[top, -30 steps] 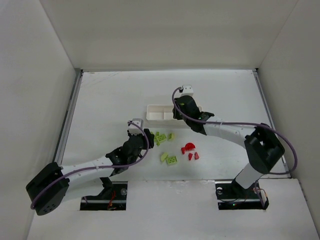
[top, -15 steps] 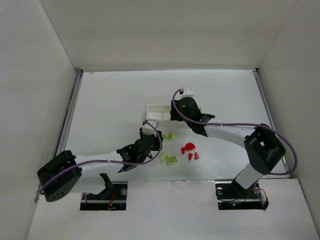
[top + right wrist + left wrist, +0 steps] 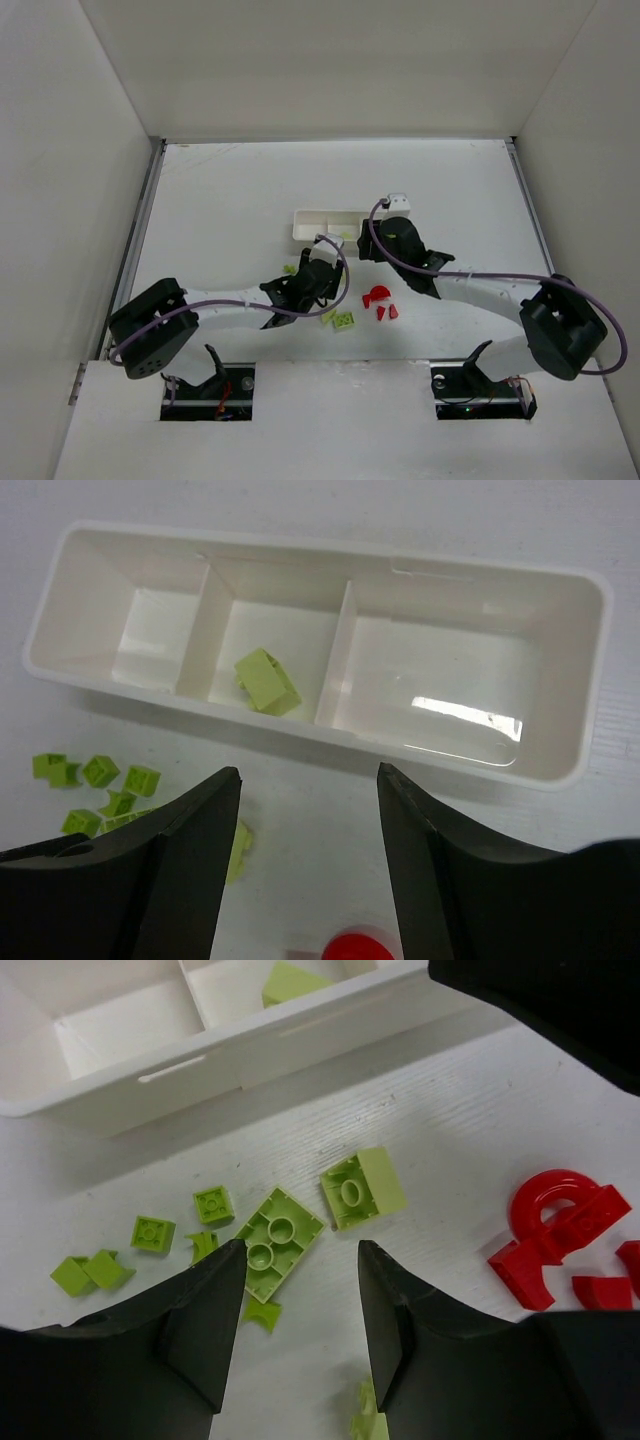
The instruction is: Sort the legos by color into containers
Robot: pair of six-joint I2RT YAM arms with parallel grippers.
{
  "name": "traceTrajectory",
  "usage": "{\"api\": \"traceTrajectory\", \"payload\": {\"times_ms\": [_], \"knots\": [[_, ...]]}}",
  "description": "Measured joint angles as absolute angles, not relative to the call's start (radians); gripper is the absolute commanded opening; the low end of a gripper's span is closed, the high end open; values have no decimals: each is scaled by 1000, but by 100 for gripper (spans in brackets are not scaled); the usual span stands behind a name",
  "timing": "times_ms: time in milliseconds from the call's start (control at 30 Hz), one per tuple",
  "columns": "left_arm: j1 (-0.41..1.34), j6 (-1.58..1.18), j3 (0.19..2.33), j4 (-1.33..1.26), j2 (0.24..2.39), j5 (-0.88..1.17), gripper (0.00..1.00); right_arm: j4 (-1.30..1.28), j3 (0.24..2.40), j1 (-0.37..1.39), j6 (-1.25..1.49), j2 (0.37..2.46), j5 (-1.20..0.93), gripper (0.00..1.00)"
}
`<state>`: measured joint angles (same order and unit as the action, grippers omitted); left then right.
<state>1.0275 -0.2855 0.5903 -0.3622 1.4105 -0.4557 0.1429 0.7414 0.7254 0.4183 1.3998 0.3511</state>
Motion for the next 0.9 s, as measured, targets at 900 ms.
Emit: {"api": "traceTrajectory", "payload": {"times_ms": [900], "knots": [[989,-265,616,-348,1546,-461,59,187,717,727,441,1369,338,73]]}}
